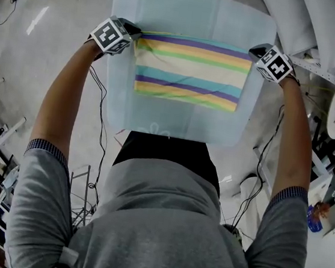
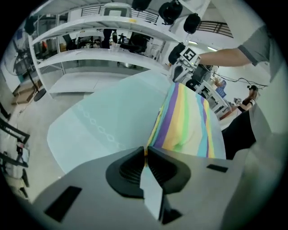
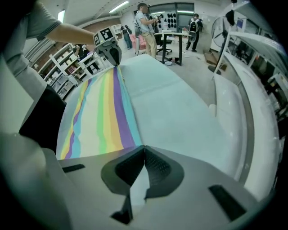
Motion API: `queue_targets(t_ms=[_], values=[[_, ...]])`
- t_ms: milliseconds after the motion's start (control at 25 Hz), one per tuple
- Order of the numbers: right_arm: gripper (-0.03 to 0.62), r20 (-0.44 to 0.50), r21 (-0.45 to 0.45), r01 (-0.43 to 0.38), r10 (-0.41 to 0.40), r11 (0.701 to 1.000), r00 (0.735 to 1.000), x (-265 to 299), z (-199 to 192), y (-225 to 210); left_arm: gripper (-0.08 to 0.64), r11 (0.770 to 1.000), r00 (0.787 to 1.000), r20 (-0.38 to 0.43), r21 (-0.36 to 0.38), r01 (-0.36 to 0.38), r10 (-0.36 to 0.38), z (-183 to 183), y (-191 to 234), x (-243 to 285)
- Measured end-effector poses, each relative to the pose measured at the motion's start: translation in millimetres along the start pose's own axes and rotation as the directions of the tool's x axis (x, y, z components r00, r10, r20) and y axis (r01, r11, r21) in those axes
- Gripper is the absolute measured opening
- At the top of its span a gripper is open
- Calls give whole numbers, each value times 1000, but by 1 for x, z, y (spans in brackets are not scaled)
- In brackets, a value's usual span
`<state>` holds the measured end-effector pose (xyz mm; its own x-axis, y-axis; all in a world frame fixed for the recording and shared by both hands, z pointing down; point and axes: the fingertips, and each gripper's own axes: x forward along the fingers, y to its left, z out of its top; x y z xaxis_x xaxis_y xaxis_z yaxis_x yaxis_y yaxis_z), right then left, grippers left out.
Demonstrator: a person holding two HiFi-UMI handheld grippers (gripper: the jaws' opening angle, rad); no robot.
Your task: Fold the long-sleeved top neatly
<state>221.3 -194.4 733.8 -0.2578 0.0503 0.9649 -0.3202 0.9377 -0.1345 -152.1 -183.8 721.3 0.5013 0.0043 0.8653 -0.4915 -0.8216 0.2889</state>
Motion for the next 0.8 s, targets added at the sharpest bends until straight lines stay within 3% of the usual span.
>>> queue_targets(t_ms=[120, 200, 280, 480, 800], values=[[24, -50, -4, 70, -70, 998, 996, 10, -8, -7, 72, 993, 994, 29, -64, -102, 105, 0, 21, -3], [135, -108, -38, 114, -118, 993, 987, 13, -19, -12, 103, 978, 980, 57, -102, -184, 190, -2, 36, -11], [181, -113, -28, 131, -133, 991, 985, 8, -22, -14, 154, 969, 971, 102, -145, -199, 215, -2, 41, -21], [255, -8, 115, 146, -146, 983, 989, -23, -12, -15, 231, 946, 947, 169, -226, -231, 272, -6, 43, -52], [305, 118, 245, 222, -256, 944, 959, -87, 12, 4, 255, 911, 884, 283, -297, -288, 372, 1, 12, -104]])
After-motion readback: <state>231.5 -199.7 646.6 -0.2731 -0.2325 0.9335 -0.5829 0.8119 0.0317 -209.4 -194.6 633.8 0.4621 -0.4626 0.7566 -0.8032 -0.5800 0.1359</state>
